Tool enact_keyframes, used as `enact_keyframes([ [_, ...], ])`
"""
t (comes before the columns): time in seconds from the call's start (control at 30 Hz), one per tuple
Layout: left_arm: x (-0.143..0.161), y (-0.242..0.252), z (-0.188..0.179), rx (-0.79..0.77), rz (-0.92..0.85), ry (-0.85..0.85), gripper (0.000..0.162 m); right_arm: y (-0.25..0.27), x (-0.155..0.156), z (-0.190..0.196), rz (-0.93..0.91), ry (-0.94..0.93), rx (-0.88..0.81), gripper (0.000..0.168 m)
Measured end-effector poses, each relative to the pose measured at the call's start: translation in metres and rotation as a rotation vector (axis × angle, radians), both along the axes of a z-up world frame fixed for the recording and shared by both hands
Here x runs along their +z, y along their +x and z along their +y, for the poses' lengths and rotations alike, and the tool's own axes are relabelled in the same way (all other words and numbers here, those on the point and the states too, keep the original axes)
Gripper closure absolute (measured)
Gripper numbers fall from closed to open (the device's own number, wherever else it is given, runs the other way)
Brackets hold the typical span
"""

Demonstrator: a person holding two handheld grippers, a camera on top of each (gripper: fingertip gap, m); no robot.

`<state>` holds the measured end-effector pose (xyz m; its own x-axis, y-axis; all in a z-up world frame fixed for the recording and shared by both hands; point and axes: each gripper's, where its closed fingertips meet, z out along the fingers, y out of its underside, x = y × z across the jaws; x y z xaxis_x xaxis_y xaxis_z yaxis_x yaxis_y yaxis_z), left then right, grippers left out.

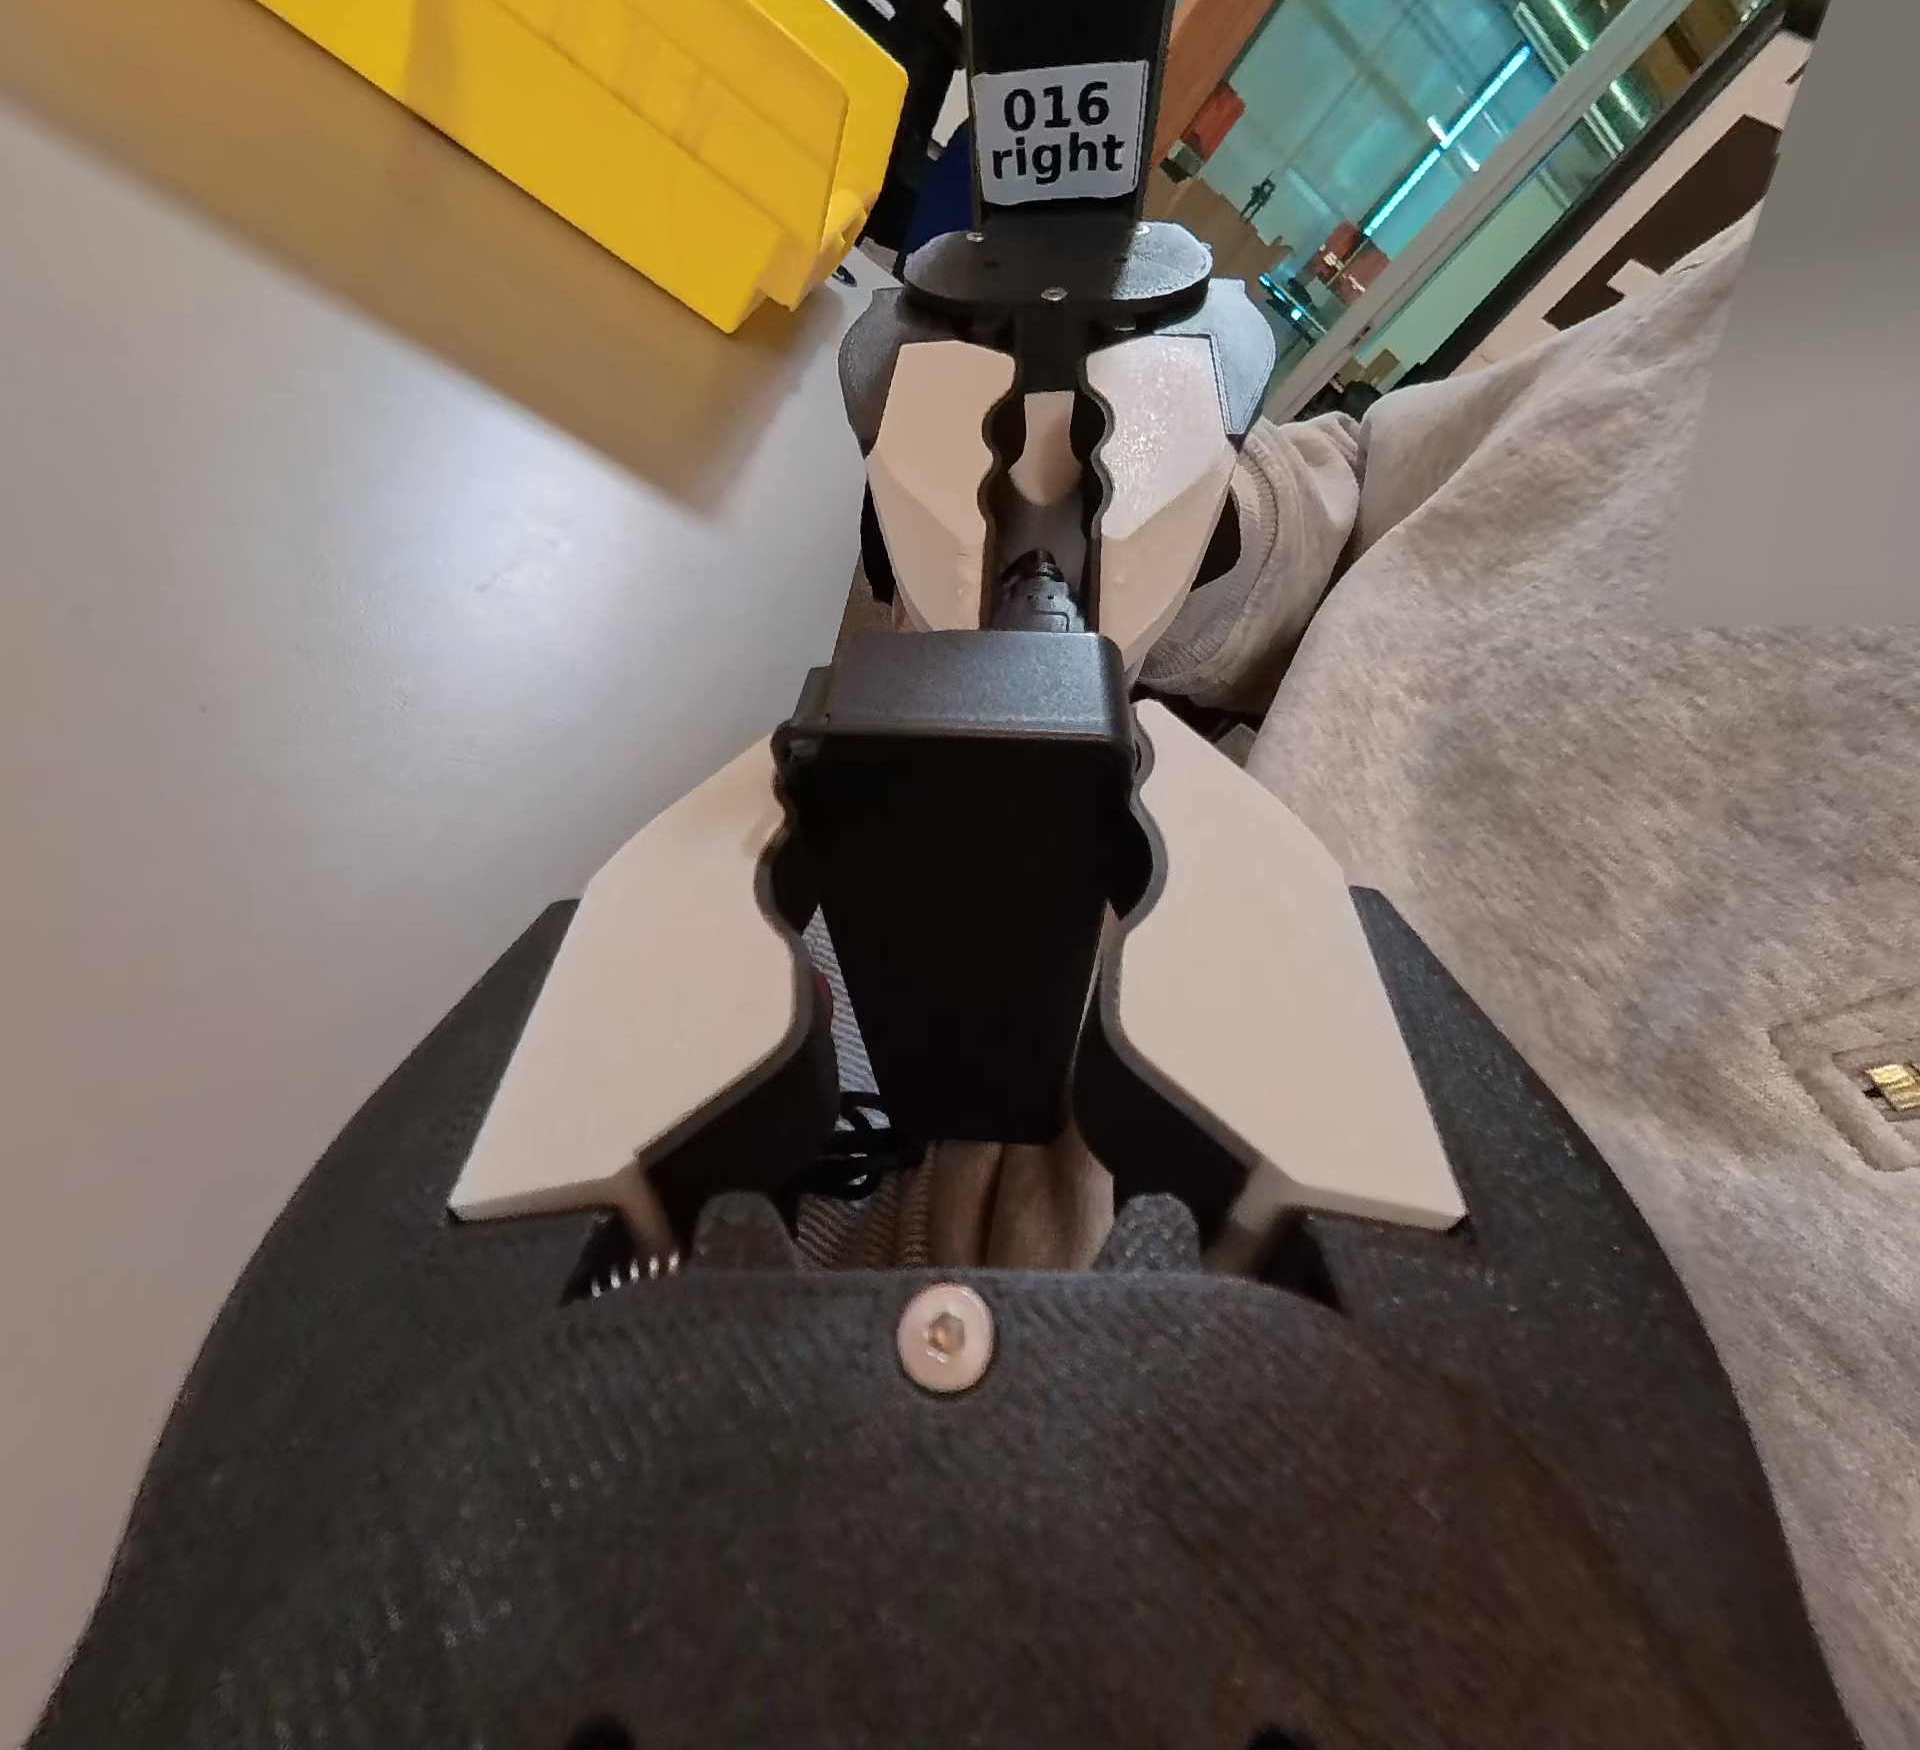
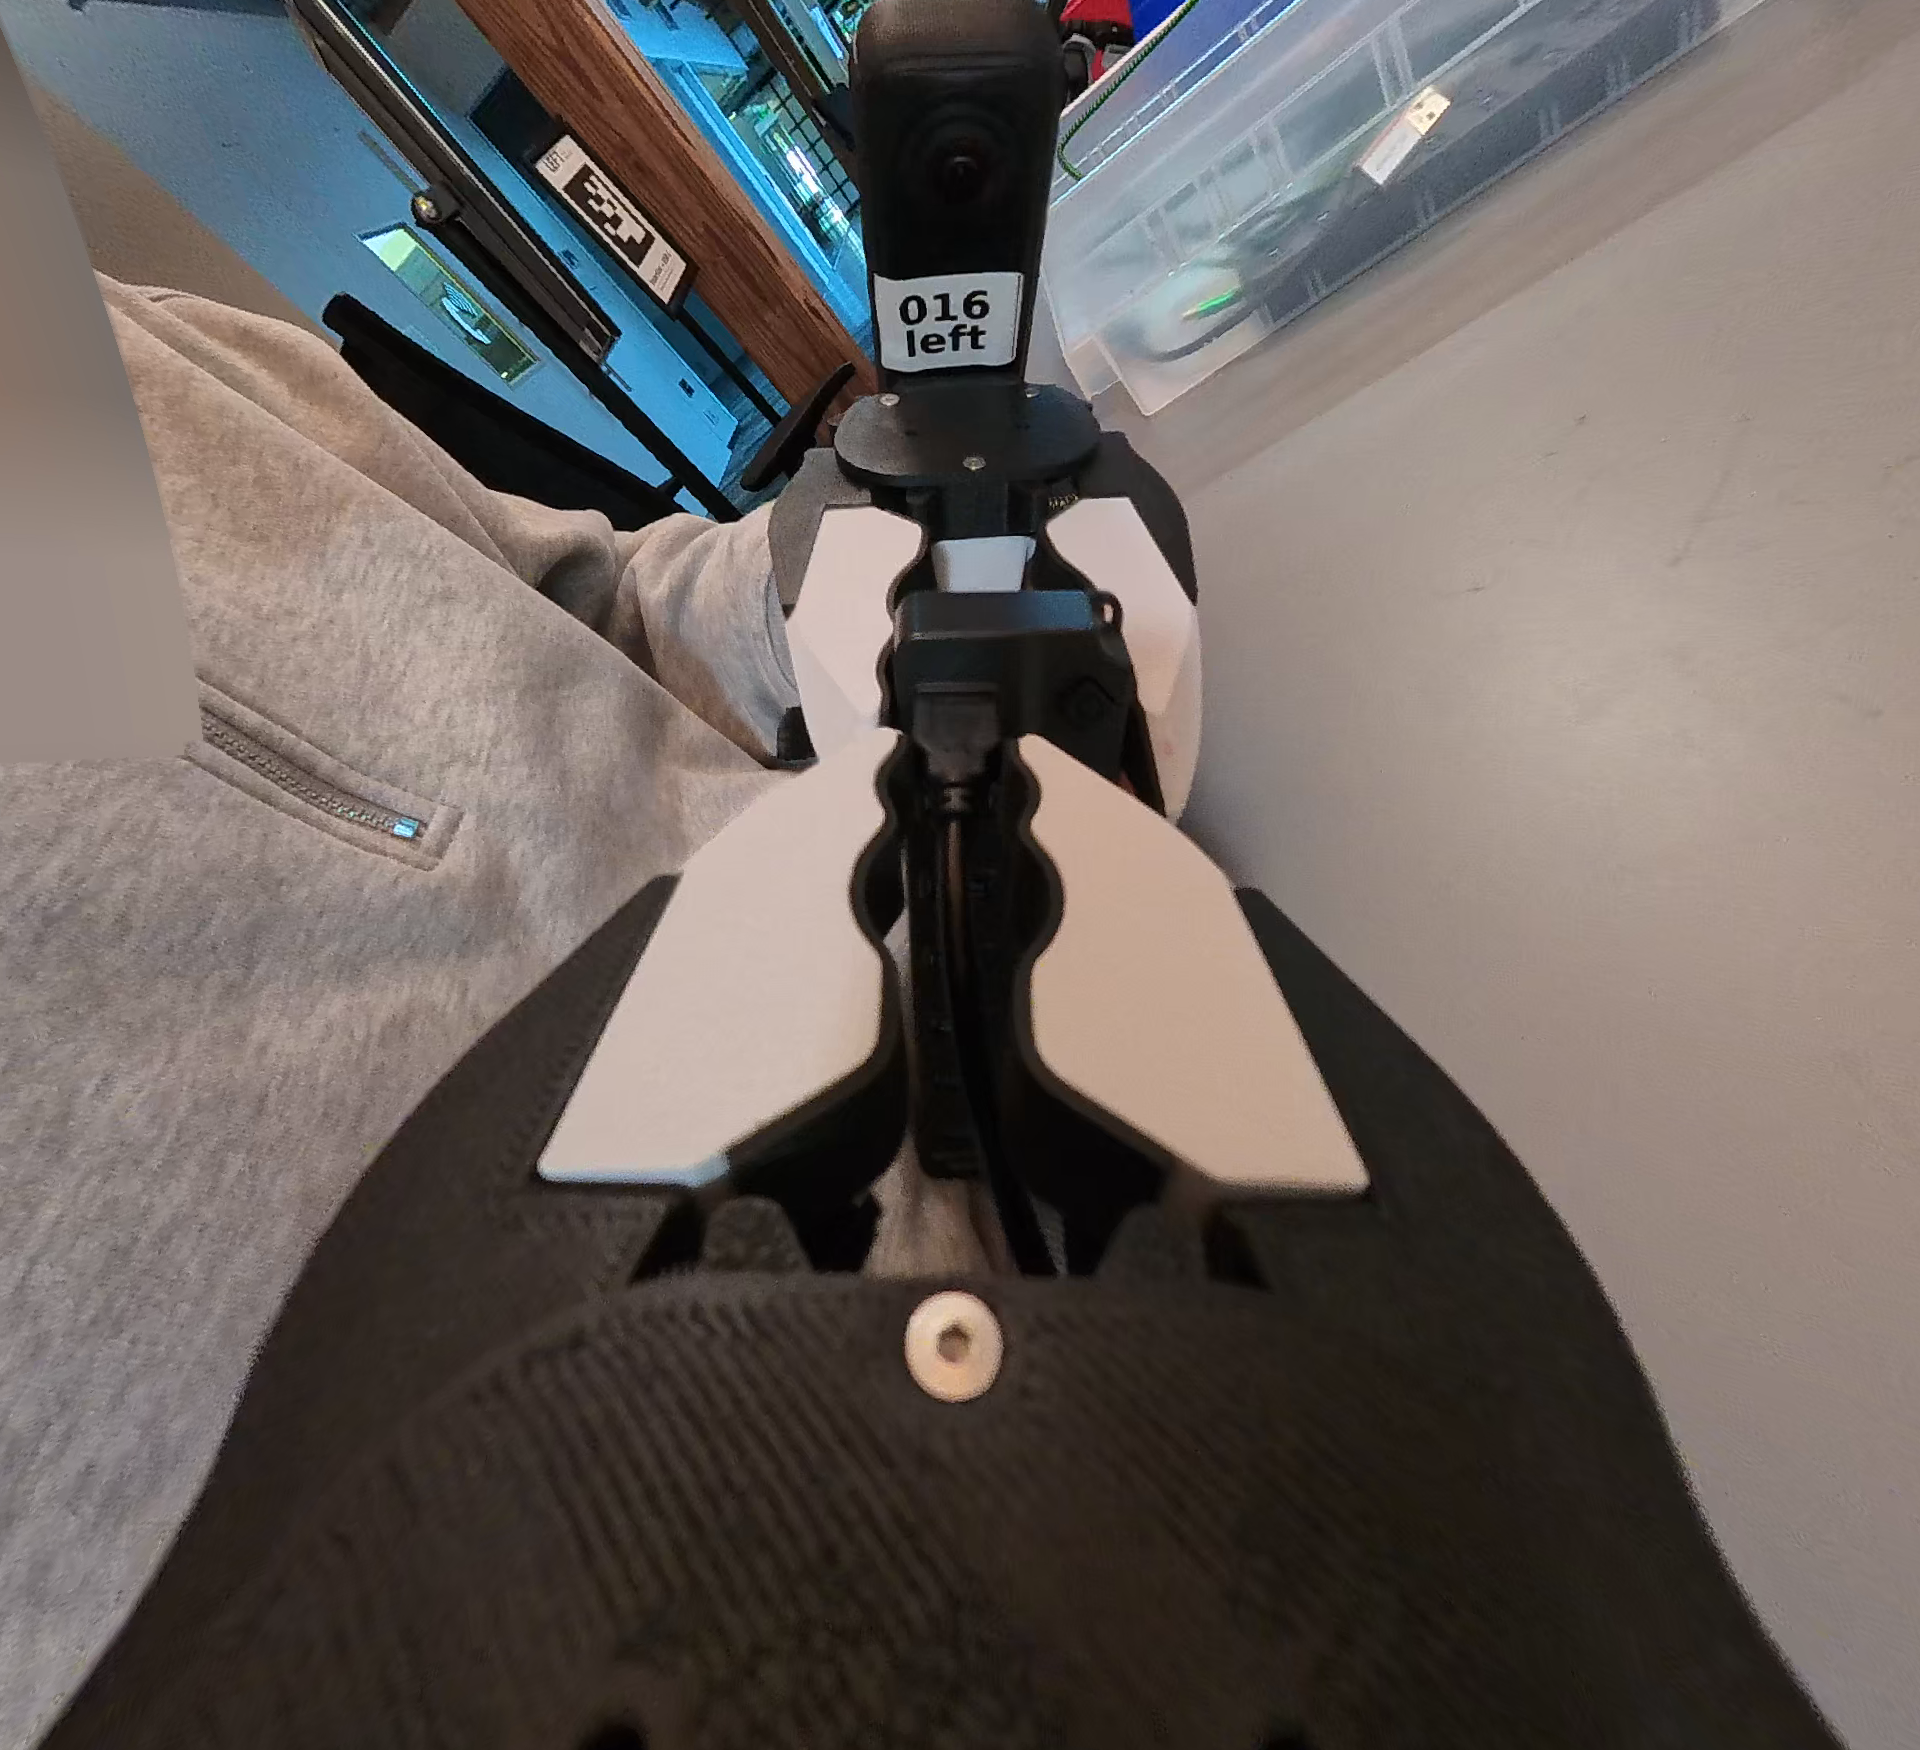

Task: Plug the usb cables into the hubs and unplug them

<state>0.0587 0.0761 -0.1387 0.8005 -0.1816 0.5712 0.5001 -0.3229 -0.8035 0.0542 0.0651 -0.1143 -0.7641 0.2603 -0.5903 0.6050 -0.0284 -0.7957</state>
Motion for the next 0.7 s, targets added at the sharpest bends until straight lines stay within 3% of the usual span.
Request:
enact_keyframes([
  [0.33, -0.001, 0.003, -0.001, -0.039, 0.007, 0.001, 0.104, 0.003, -0.003, -0.005, 0.036, 0.041, 0.01, 0.152],
  [0.47, -0.001, -0.005, 0.001, -0.021, 0.135, -0.025, 0.104, -0.003, -0.004, -0.004, 0.132, 0.152, -0.005, 0.151],
  [0.7, 0.016, -0.018, -0.005, 0.017, -0.038, 0.073, 0.104, -0.006, 0.032, 0.009, 0.333, 0.062, -0.06, 0.135],
])
